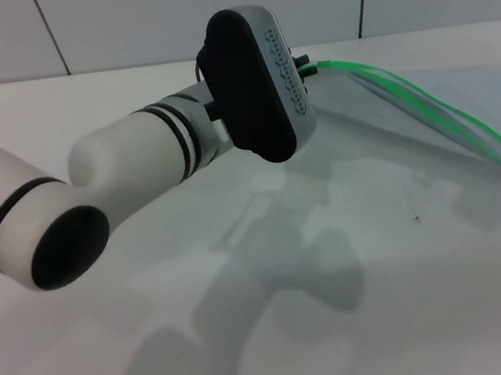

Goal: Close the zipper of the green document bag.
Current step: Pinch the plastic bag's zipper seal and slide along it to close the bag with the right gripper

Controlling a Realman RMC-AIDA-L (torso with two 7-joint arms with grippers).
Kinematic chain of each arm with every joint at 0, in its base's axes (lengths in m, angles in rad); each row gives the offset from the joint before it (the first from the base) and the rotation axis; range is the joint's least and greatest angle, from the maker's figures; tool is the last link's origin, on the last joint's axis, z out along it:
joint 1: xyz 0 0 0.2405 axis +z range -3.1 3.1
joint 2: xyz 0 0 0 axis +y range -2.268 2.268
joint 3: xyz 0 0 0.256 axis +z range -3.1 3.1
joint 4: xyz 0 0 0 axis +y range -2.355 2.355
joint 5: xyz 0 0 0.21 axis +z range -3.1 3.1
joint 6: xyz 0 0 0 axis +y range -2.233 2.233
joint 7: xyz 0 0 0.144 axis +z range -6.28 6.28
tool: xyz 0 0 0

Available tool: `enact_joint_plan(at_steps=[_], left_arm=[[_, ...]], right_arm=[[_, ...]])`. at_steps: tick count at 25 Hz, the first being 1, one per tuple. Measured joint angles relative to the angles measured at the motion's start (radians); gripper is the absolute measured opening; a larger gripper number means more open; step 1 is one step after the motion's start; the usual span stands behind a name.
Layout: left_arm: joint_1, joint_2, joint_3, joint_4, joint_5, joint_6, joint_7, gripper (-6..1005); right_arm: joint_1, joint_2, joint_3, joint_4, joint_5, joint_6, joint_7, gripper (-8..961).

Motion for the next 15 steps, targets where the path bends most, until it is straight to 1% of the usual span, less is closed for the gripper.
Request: enact_joint_plan(at_steps=[3,9,15], left_arm=[[0.001,0.0,0.002,0.0,0.0,0.0,0.0,51],[0.003,0.0,0.002,0.001,0.0,0.0,0.002,51],[0.003,0.0,0.005,0.001,0.0,0.0,0.002,51]], right_arm=[[-0.005,0.0,0.004,-0.006,-0.026,0.04,-0.021,572],[-0.017,0.001,0.005,-0.035,-0.138,0.103,-0.023,572],[-0.07,0.001,-0.004,-0.112,-0.201,0.151,-0.021,572]])
